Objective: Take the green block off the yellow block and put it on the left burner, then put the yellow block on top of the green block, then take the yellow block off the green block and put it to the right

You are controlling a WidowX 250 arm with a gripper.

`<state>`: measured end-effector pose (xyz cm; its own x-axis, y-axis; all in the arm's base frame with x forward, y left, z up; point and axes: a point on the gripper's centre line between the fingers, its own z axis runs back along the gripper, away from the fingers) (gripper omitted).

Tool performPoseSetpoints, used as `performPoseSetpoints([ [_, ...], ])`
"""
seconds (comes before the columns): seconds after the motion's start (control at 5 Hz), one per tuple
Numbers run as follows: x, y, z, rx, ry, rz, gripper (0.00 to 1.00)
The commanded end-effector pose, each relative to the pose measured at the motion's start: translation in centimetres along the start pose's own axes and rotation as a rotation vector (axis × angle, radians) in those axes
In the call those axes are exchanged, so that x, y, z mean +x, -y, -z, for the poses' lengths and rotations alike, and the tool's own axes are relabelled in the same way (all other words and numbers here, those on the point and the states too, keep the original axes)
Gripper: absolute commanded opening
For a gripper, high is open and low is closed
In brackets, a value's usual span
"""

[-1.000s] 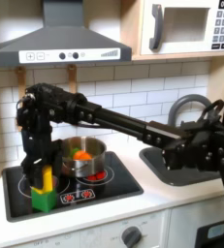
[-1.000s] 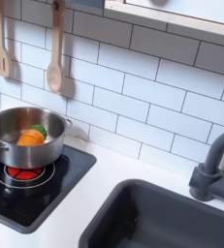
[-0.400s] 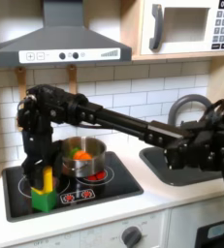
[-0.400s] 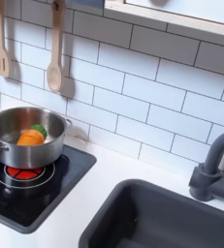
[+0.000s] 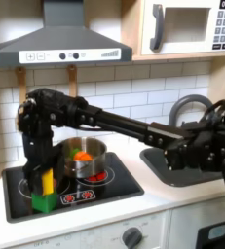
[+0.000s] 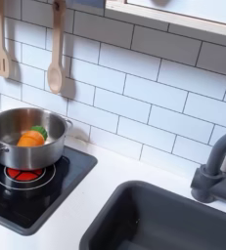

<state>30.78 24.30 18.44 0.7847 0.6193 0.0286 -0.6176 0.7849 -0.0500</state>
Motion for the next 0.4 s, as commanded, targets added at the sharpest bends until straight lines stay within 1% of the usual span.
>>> performPoseSetpoints([
  [0.0, 0.14, -0.17, -0.27, 0.008, 0.006, -0.008, 1.0],
  [0.2, 0.28, -0.06, -0.79, -0.009, 0.005, -0.013, 1.0],
])
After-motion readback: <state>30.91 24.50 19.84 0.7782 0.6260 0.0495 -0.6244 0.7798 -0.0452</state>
